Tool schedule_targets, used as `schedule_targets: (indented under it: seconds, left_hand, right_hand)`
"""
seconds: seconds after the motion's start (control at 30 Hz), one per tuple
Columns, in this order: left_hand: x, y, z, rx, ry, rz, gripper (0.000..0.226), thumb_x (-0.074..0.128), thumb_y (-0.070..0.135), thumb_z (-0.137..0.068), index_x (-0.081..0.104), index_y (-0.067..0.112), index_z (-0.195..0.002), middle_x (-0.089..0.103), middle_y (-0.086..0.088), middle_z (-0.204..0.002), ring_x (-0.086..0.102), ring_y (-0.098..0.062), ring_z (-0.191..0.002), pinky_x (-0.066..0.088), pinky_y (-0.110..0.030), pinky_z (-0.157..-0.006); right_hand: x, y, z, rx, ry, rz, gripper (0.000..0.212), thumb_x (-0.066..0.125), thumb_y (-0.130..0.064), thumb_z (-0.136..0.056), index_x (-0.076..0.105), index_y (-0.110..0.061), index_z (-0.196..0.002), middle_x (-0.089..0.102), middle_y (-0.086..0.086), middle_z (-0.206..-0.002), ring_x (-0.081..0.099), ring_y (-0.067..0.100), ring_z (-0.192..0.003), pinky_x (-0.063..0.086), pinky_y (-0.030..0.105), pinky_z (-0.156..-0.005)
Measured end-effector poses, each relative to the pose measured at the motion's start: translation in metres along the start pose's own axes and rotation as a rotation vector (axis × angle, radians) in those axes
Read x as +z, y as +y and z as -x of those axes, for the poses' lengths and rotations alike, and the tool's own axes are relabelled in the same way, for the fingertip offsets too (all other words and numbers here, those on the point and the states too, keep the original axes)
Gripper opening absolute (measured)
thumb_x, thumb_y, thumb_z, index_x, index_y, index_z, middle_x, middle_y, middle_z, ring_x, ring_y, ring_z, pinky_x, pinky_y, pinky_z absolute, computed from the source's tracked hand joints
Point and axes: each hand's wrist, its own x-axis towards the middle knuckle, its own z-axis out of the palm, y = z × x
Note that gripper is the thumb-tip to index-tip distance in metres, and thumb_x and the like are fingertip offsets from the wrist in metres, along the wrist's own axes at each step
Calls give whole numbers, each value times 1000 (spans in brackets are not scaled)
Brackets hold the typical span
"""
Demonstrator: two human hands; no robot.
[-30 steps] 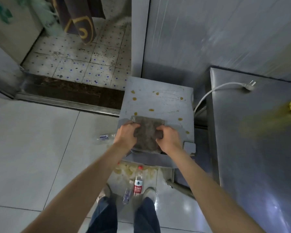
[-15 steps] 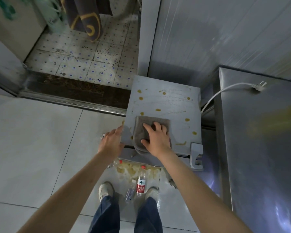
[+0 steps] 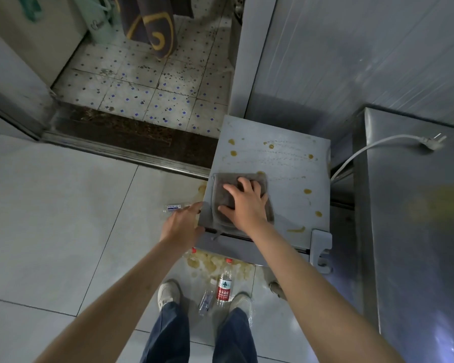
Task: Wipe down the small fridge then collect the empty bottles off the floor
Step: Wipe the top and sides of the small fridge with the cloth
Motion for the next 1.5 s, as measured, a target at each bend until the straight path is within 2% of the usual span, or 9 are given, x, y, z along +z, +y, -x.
schedule_targets:
  seconds: [0.23, 0.47, 0.7, 0.83, 0.97, 1.1, 1.23, 1.37, 1.5]
  left_hand:
    - [-3, 6, -3, 66, 52, -48, 55, 58, 27, -89, 37, 19, -139, 59, -6, -125, 56, -27, -112, 48, -37, -87]
    - [5, 21, -14, 89, 103, 65, 70, 58, 31, -87, 22, 14, -145, 42, -8, -141, 48, -31, -120, 45, -43, -94]
    - [16, 33, -35, 84, 135, 45, 89, 57, 50, -83, 8, 14, -148, 27, -5, -152, 43, -31, -125, 41, -47, -100]
    - [21, 33, -42, 90, 151, 7, 92, 53, 54, -82, 5, 13, -149, 22, -6, -154, 41, -31, -127, 40, -46, -101]
    - [28, 33, -43, 88, 166, -34, 92, 40, 59, -81, 4, 9, -150, 18, -10, -156, 37, -32, -132, 37, -46, -102]
    - [31, 32, -44, 95, 176, -74, 97, 23, 63, -74, 7, 5, -150, 19, -14, -156, 35, -33, -133, 37, -45, -102]
    - [31, 37, -46, 74, 167, -80, 92, 28, 59, -79, 6, 5, -149, 18, -13, -156, 35, -33, -133, 37, -45, -102]
    - [31, 40, -52, 63, 178, -86, 88, 44, 51, -86, 3, 6, -149, 14, -12, -157, 32, -31, -134, 34, -44, -105]
    - [32, 38, -55, 61, 194, -103, 92, 28, 60, -78, 6, 5, -149, 19, -14, -155, 34, -33, -134, 35, -44, -105]
  right_hand:
    - [-12, 21, -20, 19, 28, 28, 58, 58, -49, -85, 38, -34, -137, 24, 3, -148, 15, 32, -138, 22, 64, -107]
    - [-21, 43, -31, 42, 30, 14, 57, 56, -46, -88, 35, -35, -140, 21, 1, -153, 9, 29, -143, 16, 61, -111]
    - [-20, 55, -38, -13, 23, 36, 57, 52, -43, -91, 30, -36, -143, 16, 0, -156, 8, 28, -144, 11, 52, -116]
    - [-21, 63, -41, -10, 69, 55, 57, 54, -44, -89, 34, -34, -141, 23, 4, -153, 15, 30, -141, 22, 48, -114]
    - [-25, 64, -43, 78, 140, 74, 59, 58, -50, -85, 40, -32, -138, 35, 9, -136, 31, 30, -125, 37, 43, -101]
    - [-25, 60, -45, 68, 131, 4, 46, 58, -37, -88, 49, -27, -132, 41, 8, -129, 36, 29, -119, 40, 39, -98]
    - [-27, 58, -59, 19, 149, -126, 34, 59, -17, -88, 60, -20, -122, 51, 5, -119, 42, 28, -114, 38, 33, -97]
    - [-37, 53, -84, 27, 170, -122, 34, 61, -12, -86, 62, -19, -119, 53, 6, -120, 42, 29, -118, 40, 37, -99]
    - [-34, 42, -85, -115, 167, -70, 31, 57, -12, -88, 62, -16, -118, 55, 4, -118, 45, 27, -114, 42, 38, -94]
